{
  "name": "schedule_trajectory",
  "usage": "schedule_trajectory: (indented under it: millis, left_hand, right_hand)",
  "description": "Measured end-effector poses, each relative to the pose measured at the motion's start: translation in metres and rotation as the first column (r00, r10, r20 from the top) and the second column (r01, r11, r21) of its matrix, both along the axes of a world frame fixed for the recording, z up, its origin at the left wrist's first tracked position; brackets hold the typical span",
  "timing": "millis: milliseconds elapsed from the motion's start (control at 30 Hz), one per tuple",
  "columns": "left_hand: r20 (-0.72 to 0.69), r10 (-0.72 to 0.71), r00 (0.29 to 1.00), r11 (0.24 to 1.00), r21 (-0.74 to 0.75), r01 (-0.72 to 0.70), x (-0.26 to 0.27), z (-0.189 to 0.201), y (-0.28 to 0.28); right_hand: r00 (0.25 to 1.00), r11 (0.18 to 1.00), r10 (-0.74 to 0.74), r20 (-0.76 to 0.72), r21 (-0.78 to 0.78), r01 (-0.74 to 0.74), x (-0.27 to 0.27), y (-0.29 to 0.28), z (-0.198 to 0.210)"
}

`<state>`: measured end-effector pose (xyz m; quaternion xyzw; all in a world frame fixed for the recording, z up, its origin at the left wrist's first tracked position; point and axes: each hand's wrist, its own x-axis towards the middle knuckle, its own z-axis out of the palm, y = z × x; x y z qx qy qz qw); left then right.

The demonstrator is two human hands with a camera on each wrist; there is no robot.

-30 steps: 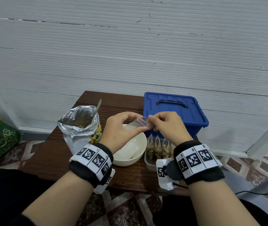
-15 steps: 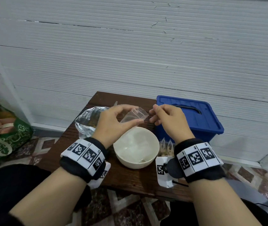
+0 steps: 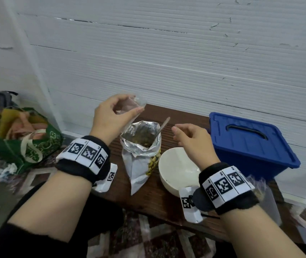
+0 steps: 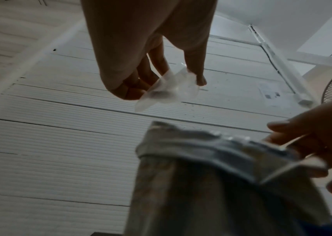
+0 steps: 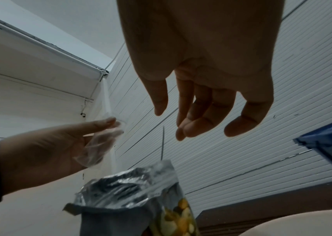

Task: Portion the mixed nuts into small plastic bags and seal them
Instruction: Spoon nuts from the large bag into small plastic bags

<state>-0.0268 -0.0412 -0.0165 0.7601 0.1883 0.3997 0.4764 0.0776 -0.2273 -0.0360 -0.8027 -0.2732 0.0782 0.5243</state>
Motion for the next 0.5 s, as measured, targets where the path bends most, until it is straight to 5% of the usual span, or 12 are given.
schedule_trajectory:
  millis: [233,500]
  left_hand:
    - [-0.241,-0.062,0.968,0.998,-0.025,0.058,0.006,-0.019,0.016]
    - [-0.211,-0.15,0.966,0.983,-0.137,0.123,0.006,-0.02,0.012]
  right_hand:
    - [1.0,1.0,0.007,0.021,0.017,-0.007,-0.001,0.022,-0.001]
    - [0.991,1.0,0.014,0.13,0.008,-0.015,0.0,0.033,-0.014]
